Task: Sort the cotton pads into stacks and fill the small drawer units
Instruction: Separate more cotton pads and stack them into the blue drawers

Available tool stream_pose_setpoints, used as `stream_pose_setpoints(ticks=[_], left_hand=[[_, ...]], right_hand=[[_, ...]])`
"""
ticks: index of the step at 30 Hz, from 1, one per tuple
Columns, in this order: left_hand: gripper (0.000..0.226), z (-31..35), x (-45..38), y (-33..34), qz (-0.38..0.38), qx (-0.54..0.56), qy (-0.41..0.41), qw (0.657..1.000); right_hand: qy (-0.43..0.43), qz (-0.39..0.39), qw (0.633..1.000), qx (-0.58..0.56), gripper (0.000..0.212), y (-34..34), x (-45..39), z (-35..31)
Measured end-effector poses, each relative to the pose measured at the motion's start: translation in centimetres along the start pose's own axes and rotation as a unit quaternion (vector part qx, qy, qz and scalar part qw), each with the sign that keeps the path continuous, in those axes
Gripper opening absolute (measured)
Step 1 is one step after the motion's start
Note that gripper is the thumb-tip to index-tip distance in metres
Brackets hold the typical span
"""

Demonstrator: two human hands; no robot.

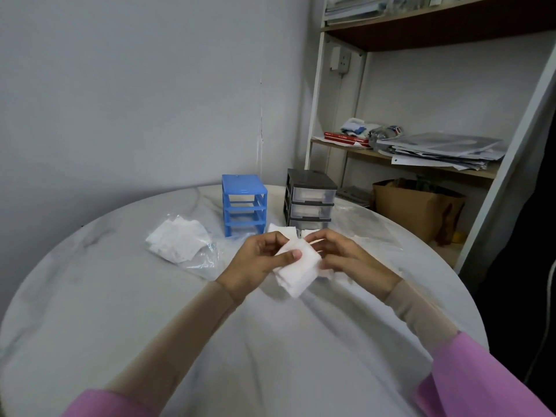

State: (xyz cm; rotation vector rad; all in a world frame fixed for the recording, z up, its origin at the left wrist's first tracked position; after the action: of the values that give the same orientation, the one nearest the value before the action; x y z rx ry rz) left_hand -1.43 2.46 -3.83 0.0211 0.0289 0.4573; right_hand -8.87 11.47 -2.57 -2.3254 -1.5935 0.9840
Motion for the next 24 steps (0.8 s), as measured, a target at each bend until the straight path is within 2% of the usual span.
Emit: stream_pose_setpoints(ticks=[1, 4, 10, 12, 16, 19, 24], left_hand=[[0.015, -0.2, -0.1, -0.1, -0.002, 0.027, -0.005, 1.0], [0.007, -1.0, -0.2, -0.6, -0.009, 0.098, -0.023, 0.995], [0.023, -2.5, -0.6, -1.7, -0.012, 0.185, -0.056, 0.981], [0.033, -2.8, -0.6, -2.1, -0.012, 0.206, -0.072, 0.976], [0.032, -3.1, -0.7, -2.8, -0.009, 0.226, -0.083, 0.971], [0.033, -3.3, -0.7, -3.0, -0.002, 0.224, -0.087, 0.971], [0.016, -3.5, -0.8, -3.0, 0.015, 0.207, -0.075, 0.975]], right_hand=[[0.003, -0.008, 1.0, -0.022, 0.04, 0.5, 0.0, 0.2], [-0.036, -0.011, 0.999, 0.033, 0.052, 0.9, -0.2, 0.7], [-0.055, 0.073, 0.995, 0.047, 0.031, -0.4, -0.7, 1.6], [-0.052, 0.091, 0.994, 0.029, 0.023, -0.5, -0.9, 1.8], [-0.015, 0.166, 0.984, -0.055, 0.034, -0.9, -0.6, 2.9], [0.009, 0.199, 0.972, -0.122, 0.027, -0.7, -0.2, 3.4], [-0.014, 0.243, 0.954, -0.176, 0.039, -1.5, 0.4, 3.3]])
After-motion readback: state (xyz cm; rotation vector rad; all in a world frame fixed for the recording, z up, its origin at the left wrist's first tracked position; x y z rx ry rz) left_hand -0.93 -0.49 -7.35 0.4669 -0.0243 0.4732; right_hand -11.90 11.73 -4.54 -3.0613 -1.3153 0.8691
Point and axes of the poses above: each hand's wrist, its own x-axis away from the middle knuckle, its own y-axis out of the palm, z = x × y, the point moved 10 cm from there along -x, towards the middle knuckle, and after that the axes turned 15 degrees about -y, right-handed, at the moved point
